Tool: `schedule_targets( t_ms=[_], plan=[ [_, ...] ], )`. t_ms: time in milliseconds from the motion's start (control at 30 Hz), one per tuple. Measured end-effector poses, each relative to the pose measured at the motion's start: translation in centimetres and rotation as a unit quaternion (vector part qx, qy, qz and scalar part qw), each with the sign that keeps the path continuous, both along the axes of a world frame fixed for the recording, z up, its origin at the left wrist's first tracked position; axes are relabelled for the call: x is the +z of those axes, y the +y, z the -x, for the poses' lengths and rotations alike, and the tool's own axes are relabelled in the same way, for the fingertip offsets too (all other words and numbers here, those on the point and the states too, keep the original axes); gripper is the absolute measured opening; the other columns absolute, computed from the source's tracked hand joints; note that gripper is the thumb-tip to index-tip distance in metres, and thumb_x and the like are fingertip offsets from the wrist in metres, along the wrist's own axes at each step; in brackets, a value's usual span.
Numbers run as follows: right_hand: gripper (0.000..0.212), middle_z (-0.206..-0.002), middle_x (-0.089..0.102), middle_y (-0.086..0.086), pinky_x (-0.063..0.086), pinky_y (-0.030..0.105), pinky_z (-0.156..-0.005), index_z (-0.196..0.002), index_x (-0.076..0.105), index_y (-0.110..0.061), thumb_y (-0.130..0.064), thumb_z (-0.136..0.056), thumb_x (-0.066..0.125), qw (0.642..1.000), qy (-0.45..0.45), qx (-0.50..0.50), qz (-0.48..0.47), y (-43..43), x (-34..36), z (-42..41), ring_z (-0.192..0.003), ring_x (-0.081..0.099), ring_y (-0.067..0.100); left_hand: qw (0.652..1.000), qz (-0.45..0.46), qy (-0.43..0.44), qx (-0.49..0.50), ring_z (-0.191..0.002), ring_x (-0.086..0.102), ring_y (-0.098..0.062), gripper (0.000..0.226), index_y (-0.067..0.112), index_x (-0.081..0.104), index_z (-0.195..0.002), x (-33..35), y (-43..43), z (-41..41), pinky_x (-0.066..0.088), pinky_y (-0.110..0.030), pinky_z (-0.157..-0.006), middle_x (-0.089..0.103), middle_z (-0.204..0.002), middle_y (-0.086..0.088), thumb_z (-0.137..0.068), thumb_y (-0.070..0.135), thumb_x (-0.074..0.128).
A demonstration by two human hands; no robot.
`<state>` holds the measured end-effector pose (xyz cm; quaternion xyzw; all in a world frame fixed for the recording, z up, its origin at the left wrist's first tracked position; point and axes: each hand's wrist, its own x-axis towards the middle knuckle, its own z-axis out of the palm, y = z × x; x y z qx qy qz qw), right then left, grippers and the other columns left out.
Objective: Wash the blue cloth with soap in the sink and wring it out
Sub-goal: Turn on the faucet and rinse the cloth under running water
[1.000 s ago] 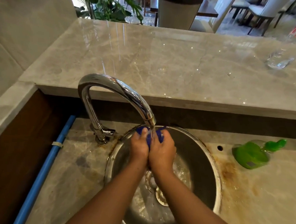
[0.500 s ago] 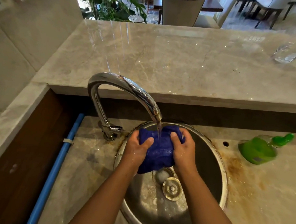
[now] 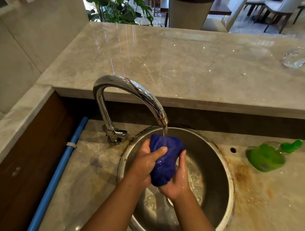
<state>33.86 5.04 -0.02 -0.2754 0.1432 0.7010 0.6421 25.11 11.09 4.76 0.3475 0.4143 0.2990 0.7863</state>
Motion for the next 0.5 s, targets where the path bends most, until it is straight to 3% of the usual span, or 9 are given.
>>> schedule_targets(
  t_ms=[67, 167, 233, 300, 400, 467, 500],
  plan=[
    [0.082, -0.138, 0.058, 0.025, 0.046, 0.057, -0.101, -0.134, 0.061, -0.011, -0.073, -0.081, 0.052, 0.999, -0.045, 0.022, -0.002, -0.1, 0.3, -1.3, -0.124, 0.058, 0.044, 0.999, -0.017, 0.035, -0.011, -0.102, 0.072, -0.028, 0.043, 0.016, 0.055, -0.127, -0.3, 0.3, 0.7, 0.06, -0.045, -0.085, 0.068, -0.121, -0.012, -0.089, -0.002, 0.065],
    [0.056, -0.131, 0.064, 0.022, 0.048, 0.055, -0.1, -0.132, 0.06, -0.008, -0.046, -0.09, 0.062, 0.981, -0.182, 0.057, 0.037, 0.1, 1.6, -2.8, -0.118, 0.064, 0.039, 0.994, -0.055, 0.094, -0.023, -0.105, 0.07, -0.025, 0.052, 0.021, 0.051, -0.131, -0.7, 1.0, 1.9, 0.061, -0.042, -0.083, 0.066, -0.124, -0.008, -0.088, -0.002, 0.066],
    [0.038, -0.117, 0.072, 0.018, 0.055, 0.051, -0.094, -0.123, 0.065, -0.008, -0.031, -0.092, 0.065, 0.937, -0.334, 0.074, 0.069, 0.5, 2.2, -2.9, -0.105, 0.071, 0.033, 0.993, -0.057, 0.1, -0.024, -0.109, 0.068, -0.024, 0.056, 0.024, 0.049, -0.134, -0.7, 1.2, 2.4, 0.06, -0.044, -0.088, 0.064, -0.125, -0.006, -0.088, -0.004, 0.065],
    [0.024, -0.101, 0.077, 0.011, 0.058, 0.049, -0.087, -0.11, 0.068, -0.012, -0.029, -0.095, 0.062, 0.885, -0.453, 0.062, 0.083, 0.8, 2.9, -2.2, -0.093, 0.074, 0.029, 0.994, -0.056, 0.095, -0.015, -0.111, 0.067, -0.024, 0.053, 0.026, 0.051, -0.133, -0.6, 1.1, 2.5, 0.057, -0.048, -0.093, 0.064, -0.126, -0.005, -0.09, -0.001, 0.064],
    [0.011, -0.094, 0.078, 0.002, 0.06, 0.047, -0.085, -0.102, 0.068, -0.023, -0.025, -0.098, 0.058, 0.87, -0.487, 0.001, 0.08, 0.7, 3.7, -0.7, -0.089, 0.075, 0.024, 0.992, -0.068, 0.1, 0.027, -0.107, 0.069, -0.022, 0.036, 0.029, 0.056, -0.128, -0.3, 0.4, 1.8, 0.057, -0.05, -0.093, 0.067, -0.124, -0.004, -0.097, 0.012, 0.059],
    [0.014, -0.102, 0.076, 0.002, 0.059, 0.045, -0.086, -0.109, 0.066, -0.024, -0.024, -0.096, 0.061, 0.869, -0.493, -0.026, 0.048, 0.6, 3.9, 0.1, -0.096, 0.073, 0.024, 0.993, -0.056, 0.086, 0.056, -0.106, 0.07, -0.021, 0.029, 0.031, 0.058, -0.124, -0.1, -0.1, 1.3, 0.057, -0.051, -0.093, 0.068, -0.123, -0.002, -0.096, 0.025, 0.061],
    [0.022, -0.107, 0.075, 0.003, 0.059, 0.043, -0.088, -0.115, 0.064, -0.024, -0.027, -0.093, 0.065, 0.862, -0.506, -0.03, 0.022, 0.5, 3.9, 0.4, -0.1, 0.072, 0.023, 0.994, -0.044, 0.076, 0.061, -0.11, 0.069, -0.022, 0.035, 0.03, 0.058, -0.127, 0.2, -0.4, 0.9, 0.055, -0.052, -0.095, 0.068, -0.125, -0.002, -0.092, 0.037, 0.064]
  ],
)
